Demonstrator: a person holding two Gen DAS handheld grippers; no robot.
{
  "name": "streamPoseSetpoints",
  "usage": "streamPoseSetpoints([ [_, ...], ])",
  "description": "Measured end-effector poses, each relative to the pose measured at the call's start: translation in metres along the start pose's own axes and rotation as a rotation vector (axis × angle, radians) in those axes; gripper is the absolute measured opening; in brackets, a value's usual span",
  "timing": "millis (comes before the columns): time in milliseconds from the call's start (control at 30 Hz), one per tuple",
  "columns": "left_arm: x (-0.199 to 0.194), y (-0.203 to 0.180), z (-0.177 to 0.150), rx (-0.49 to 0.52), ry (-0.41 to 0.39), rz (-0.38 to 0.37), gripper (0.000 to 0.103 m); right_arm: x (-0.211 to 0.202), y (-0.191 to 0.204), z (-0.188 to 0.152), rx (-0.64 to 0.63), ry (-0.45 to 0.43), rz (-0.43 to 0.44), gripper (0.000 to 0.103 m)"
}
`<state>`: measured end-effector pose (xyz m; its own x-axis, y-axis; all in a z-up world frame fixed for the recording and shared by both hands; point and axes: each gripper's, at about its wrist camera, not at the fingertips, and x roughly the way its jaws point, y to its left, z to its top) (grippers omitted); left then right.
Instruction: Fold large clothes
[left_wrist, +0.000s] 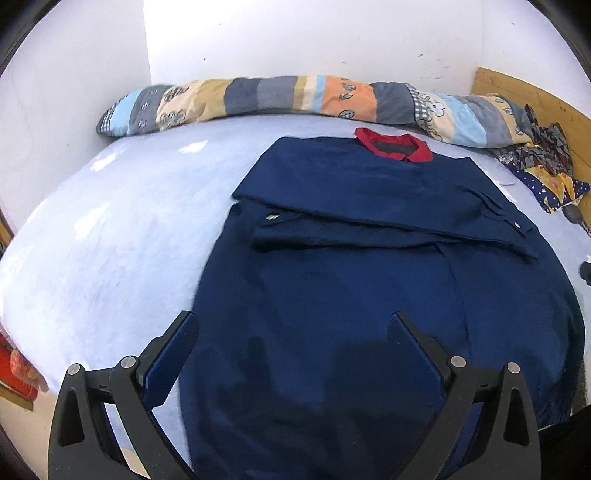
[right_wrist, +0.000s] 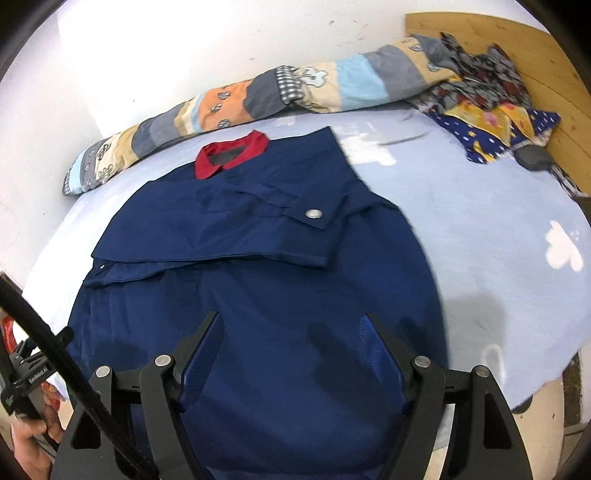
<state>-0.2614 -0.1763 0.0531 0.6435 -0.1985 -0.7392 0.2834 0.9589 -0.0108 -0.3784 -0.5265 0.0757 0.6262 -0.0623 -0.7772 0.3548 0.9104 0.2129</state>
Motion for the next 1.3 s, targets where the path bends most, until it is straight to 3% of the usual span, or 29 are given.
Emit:
streamPoseSetpoints([
  [233, 0.016, 0.057, -0.007, -0.183, 0.136, -0.076, 0.101, -0.017, -0.072, -0.015, 0.201, 0.051, 0.047, 0.081],
  [400, 0.026, 0.085, -0.018, -0.246, 0.224, -0.047, 0.101, -0.017, -0.110, -0.034, 0.325, 0.112, 0.030, 0.081],
  [500, 0.032, 0.098, -0.028, -0.272, 0.270, -0.005, 0.101, -0.009, -0.133, -0.050, 0.446, 0.169, 0.067, 0.081],
  [600, 0.037, 0.108, -0.035, -0.320, 0.303, -0.048, 0.101, 0.000, -0.145, -0.065, 0.519, 0.221, 0.073, 0.081],
  [700, 0.036, 0.110, -0.037, -0.331, 0.308, -0.077, 0.101, 0.006, -0.142, -0.076, 0.535, 0.255, 0.095, 0.081],
  [867, 0.021, 0.109, -0.029, -0.295, 0.251, -0.074, 0.101, 0.014, -0.124, -0.106, 0.539, 0.310, 0.143, 0.081],
  [900, 0.018, 0.111, -0.026, -0.299, 0.239, -0.082, 0.101, 0.018, -0.117, -0.113, 0.529, 0.329, 0.144, 0.079],
  [967, 0.012, 0.114, -0.023, -0.307, 0.224, -0.091, 0.101, 0.024, -0.107, -0.124, 0.508, 0.364, 0.139, 0.060],
  [1033, 0.008, 0.117, -0.021, -0.312, 0.216, -0.100, 0.101, 0.029, -0.099, -0.130, 0.467, 0.389, 0.100, 0.032],
  [1067, 0.006, 0.119, -0.021, -0.313, 0.214, -0.106, 0.101, 0.030, -0.099, -0.132, 0.459, 0.393, 0.097, 0.026],
  [1133, 0.003, 0.122, -0.020, -0.310, 0.208, -0.109, 0.101, 0.027, -0.096, -0.130, 0.445, 0.386, 0.102, 0.020],
  [1233, -0.002, 0.127, -0.023, -0.300, 0.211, -0.099, 0.101, 0.010, -0.087, -0.123, 0.432, 0.330, 0.188, 0.016],
  [1300, -0.002, 0.127, -0.025, -0.297, 0.223, -0.107, 0.101, -0.004, -0.082, -0.114, 0.449, 0.257, 0.318, 0.016],
])
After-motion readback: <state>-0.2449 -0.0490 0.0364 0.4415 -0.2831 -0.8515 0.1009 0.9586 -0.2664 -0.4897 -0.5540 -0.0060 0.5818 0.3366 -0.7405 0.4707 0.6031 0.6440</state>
